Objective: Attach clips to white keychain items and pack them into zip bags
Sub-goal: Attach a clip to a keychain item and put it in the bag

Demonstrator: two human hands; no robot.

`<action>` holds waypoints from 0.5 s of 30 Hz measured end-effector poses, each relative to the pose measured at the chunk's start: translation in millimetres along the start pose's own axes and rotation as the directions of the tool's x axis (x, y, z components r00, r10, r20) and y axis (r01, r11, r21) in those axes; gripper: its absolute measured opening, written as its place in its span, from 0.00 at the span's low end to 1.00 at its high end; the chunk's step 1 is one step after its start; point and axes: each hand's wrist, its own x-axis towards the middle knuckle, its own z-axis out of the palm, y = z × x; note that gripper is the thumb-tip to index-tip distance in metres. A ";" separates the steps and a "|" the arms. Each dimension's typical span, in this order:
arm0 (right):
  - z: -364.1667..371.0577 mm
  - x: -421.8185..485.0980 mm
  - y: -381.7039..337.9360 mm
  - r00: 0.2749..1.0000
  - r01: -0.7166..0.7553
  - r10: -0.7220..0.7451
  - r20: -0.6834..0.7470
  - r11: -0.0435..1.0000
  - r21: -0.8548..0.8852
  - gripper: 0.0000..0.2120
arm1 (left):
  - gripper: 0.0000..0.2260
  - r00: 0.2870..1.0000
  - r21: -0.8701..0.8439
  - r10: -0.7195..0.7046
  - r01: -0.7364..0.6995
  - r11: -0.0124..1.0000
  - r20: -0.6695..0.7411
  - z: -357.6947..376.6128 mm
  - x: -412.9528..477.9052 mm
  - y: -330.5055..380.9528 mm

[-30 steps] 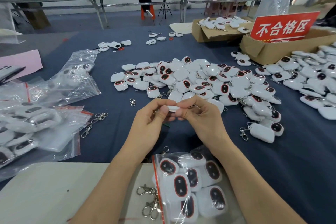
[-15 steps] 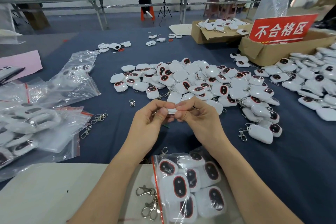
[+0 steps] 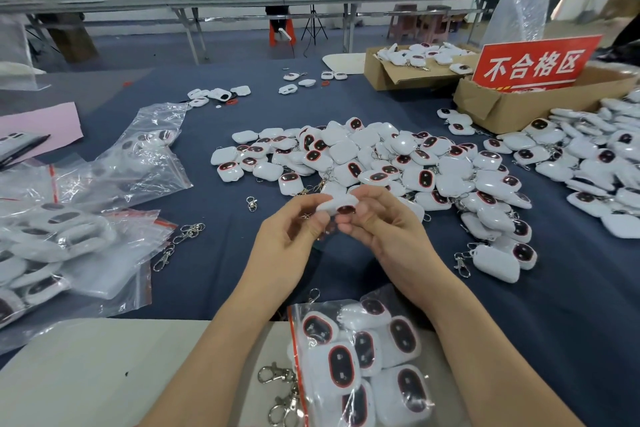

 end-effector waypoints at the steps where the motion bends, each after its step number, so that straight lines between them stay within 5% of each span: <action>1: 0.2 -0.5 0.8 1.000 -0.015 0.016 0.012 1.000 -0.017 0.07 | 0.10 1.000 -0.020 -0.008 0.008 1.000 -0.006 0.2 -0.1 0.6; 8: 3.1 -3.3 0.1 0.998 0.054 -0.045 0.051 0.979 -0.199 0.10 | 0.12 0.998 0.016 0.003 -0.002 1.000 -0.071 0.1 -2.1 1.3; 15: 3.2 -3.9 0.1 0.995 0.076 -0.065 0.073 0.983 -0.165 0.06 | 0.11 1.000 -0.034 0.018 -0.018 0.999 -0.005 -1.7 -3.2 6.8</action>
